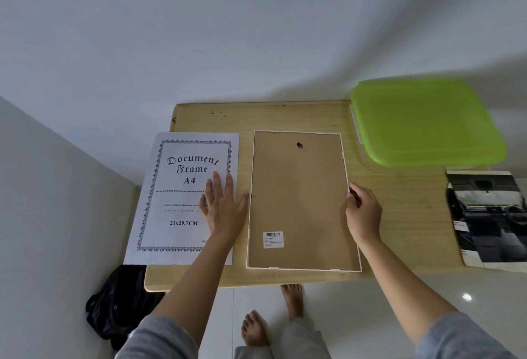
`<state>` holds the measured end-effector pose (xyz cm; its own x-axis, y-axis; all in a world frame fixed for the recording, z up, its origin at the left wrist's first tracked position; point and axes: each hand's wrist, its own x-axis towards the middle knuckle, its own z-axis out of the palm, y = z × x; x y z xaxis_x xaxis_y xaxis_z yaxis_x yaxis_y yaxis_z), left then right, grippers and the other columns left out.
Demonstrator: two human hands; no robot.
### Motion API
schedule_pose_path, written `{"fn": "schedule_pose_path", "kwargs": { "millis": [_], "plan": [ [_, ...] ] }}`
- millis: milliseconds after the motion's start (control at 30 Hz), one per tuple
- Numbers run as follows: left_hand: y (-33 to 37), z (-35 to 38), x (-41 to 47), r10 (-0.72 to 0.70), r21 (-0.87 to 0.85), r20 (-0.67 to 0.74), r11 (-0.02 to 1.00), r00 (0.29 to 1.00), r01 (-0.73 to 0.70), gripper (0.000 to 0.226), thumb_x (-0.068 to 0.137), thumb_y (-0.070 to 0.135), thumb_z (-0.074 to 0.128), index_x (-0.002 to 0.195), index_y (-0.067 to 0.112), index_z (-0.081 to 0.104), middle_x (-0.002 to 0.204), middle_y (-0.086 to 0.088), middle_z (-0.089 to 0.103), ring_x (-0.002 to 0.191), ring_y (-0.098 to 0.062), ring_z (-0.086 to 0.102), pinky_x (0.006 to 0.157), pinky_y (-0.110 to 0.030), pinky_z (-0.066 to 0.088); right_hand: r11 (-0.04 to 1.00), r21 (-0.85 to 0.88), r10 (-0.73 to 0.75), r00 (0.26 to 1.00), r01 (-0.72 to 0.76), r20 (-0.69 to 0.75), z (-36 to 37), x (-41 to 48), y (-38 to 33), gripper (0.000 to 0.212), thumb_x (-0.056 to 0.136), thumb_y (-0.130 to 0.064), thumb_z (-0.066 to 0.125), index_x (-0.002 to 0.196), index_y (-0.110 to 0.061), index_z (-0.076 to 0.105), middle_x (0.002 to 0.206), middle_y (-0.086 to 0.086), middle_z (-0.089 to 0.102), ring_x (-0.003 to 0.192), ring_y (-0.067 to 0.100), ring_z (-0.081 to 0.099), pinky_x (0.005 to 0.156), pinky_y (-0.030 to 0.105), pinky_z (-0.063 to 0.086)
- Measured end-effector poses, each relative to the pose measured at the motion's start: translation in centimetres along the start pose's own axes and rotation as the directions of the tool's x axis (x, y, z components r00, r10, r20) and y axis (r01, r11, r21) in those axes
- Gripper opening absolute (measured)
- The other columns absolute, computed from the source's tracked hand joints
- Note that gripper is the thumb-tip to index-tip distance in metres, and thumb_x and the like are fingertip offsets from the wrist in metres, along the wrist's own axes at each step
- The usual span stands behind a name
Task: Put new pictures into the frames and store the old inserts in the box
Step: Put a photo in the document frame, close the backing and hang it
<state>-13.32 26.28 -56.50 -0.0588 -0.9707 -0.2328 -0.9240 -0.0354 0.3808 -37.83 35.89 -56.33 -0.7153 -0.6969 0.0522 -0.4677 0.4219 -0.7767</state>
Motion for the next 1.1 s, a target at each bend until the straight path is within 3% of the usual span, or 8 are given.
{"fn": "schedule_pose_path", "kwargs": {
  "millis": [300,400,533,633,800,967,1100],
  "plan": [
    [0.3,0.0,-0.1,-0.014,-0.021,-0.025,1.0,1.0,0.014,0.06,0.094,0.048,0.035,0.148,0.028,0.016,0.158,0.002,0.0,0.144,-0.016,-0.005,0.113,-0.04,0.001,0.999,0.029,-0.022,1.0,0.021,0.022,0.1,0.4,0.1,0.029,0.086,0.007,0.051,0.111,0.0,0.064,0.099,0.017,0.064,0.087,0.02,0.056,0.073,0.007,0.033],
    [0.3,-0.3,0.0,-0.022,-0.061,-0.031,0.998,0.999,0.02,0.06,0.093,0.047,0.04,0.146,0.027,0.022,0.157,0.002,0.004,0.144,-0.016,-0.002,0.113,-0.041,0.003,0.998,0.021,-0.051,0.999,0.051,0.012,0.0,0.4,0.0,0.029,0.086,0.007,0.052,0.111,0.001,0.063,0.1,0.017,0.061,0.086,0.022,0.057,0.073,-0.002,0.034],
    [0.8,-1.2,0.4,-0.071,-0.259,-0.105,0.965,0.992,0.042,0.05,0.089,0.033,0.052,0.136,0.021,0.043,0.152,0.001,0.024,0.14,-0.017,0.013,0.111,-0.043,0.014,0.993,0.068,-0.098,0.994,0.101,-0.047,-0.1,0.4,-0.7,0.029,0.085,0.009,0.052,0.111,0.002,0.062,0.104,0.017,0.055,0.086,0.02,0.057,0.079,0.003,0.039],
    [1.6,-2.0,1.2,-0.099,-0.384,-0.178,0.923,0.979,0.024,0.038,0.089,0.025,0.053,0.126,0.015,0.053,0.141,0.0,0.038,0.132,-0.018,0.027,0.107,-0.039,0.023,0.978,0.071,-0.197,0.98,0.198,-0.028,0.3,1.1,-1.8,0.027,0.084,0.01,0.054,0.108,0.002,0.064,0.101,0.015,0.055,0.085,0.018,0.056,0.079,-0.002,0.037],
    [4.6,-3.1,4.9,0.046,-0.427,-0.201,0.895,0.978,-0.13,0.034,0.092,0.019,0.051,0.124,0.01,0.053,0.127,-0.004,0.05,0.122,-0.018,0.04,0.099,-0.028,0.031,0.935,0.088,-0.352,0.927,0.343,0.129,2.4,4.8,-3.8,0.027,0.081,0.007,0.061,0.106,-0.002,0.066,0.095,0.009,0.059,0.081,0.015,0.058,0.08,0.004,0.041],
    [8.2,-3.0,9.6,0.233,-0.331,-0.102,0.909,0.967,-0.254,0.039,0.092,0.017,0.05,0.13,0.009,0.048,0.133,-0.004,0.046,0.126,-0.018,0.036,0.102,-0.026,0.029,0.905,0.061,-0.423,0.873,0.422,0.241,5.4,8.4,-4.9,0.028,0.081,0.001,0.064,0.108,-0.005,0.065,0.097,0.007,0.06,0.086,0.012,0.055,0.081,0.025,0.048],
    [9.4,-2.0,12.6,0.277,-0.274,-0.012,0.923,0.961,-0.27,0.037,0.093,0.016,0.049,0.129,0.007,0.052,0.133,-0.005,0.047,0.128,-0.02,0.033,0.102,-0.027,0.028,0.881,0.072,-0.469,0.841,0.468,0.27,7.2,10.4,-4.7,0.027,0.078,0.001,0.067,0.103,-0.008,0.068,0.091,0.007,0.059,0.079,0.013,0.055,0.075,0.024,0.048]
  ]
}}
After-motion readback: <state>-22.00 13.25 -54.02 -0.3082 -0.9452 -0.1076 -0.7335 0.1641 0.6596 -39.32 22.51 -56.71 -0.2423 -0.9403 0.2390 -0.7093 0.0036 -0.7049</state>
